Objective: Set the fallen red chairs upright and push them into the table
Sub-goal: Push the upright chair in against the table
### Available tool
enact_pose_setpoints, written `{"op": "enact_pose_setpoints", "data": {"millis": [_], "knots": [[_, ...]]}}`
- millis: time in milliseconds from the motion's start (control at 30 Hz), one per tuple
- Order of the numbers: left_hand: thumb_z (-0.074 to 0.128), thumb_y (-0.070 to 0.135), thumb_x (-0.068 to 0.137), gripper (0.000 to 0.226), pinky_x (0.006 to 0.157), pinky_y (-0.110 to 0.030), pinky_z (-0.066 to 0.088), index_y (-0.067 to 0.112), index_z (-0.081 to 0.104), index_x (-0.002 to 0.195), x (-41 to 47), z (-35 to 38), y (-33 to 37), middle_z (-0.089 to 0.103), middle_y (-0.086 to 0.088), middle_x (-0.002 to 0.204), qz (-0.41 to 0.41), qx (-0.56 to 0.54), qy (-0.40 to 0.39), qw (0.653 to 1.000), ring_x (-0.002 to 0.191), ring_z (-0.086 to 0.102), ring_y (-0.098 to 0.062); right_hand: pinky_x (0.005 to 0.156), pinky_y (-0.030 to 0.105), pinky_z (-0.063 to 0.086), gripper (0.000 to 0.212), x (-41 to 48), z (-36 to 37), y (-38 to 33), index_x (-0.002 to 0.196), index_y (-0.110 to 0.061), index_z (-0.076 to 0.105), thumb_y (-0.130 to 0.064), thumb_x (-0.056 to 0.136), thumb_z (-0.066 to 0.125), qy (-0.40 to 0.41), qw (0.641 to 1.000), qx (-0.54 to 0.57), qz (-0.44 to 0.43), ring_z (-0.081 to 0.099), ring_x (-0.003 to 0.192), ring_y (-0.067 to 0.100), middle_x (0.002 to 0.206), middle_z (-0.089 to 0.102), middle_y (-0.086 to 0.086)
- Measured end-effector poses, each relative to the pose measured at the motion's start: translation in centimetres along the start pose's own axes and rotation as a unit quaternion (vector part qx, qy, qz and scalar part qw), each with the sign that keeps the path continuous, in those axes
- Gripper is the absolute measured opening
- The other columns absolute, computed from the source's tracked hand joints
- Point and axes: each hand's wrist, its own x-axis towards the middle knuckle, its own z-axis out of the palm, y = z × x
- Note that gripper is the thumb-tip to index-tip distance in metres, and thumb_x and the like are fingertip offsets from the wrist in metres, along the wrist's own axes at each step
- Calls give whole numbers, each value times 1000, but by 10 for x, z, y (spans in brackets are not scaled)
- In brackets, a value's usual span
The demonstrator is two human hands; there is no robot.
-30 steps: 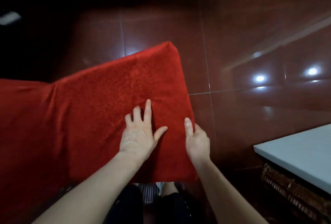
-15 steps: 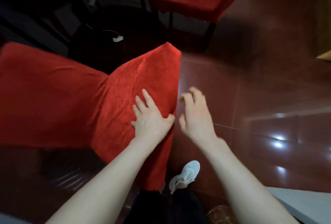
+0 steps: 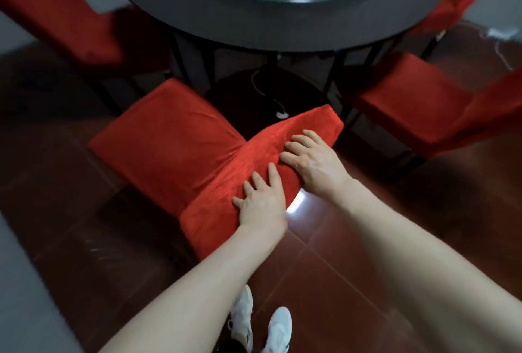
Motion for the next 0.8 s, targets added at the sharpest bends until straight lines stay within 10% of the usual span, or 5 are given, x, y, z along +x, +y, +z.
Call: {"op": "enact_pose_setpoints", "data": {"millis": [367,800], "knots": [[64,27,75,71,92,-38,51,18,38,141,2,-108,-160,66,-12,116,5,16,23,1000,108,62,-34,109,35,21,24,96,-53,-101,109,-23,58,-30,87,52,7,1000,19,-11,54,103,24,100,61,0],[74,36,71,70,88,-39,51,20,38,130,36,-138,-223,57,-4,116,161,35,31,986,105,59,-28,112,38,23,79,136,-71,-121,127,-27,46,-46,60,82,-65,993,-25,99,49,119,23,119,54,-1]]}}
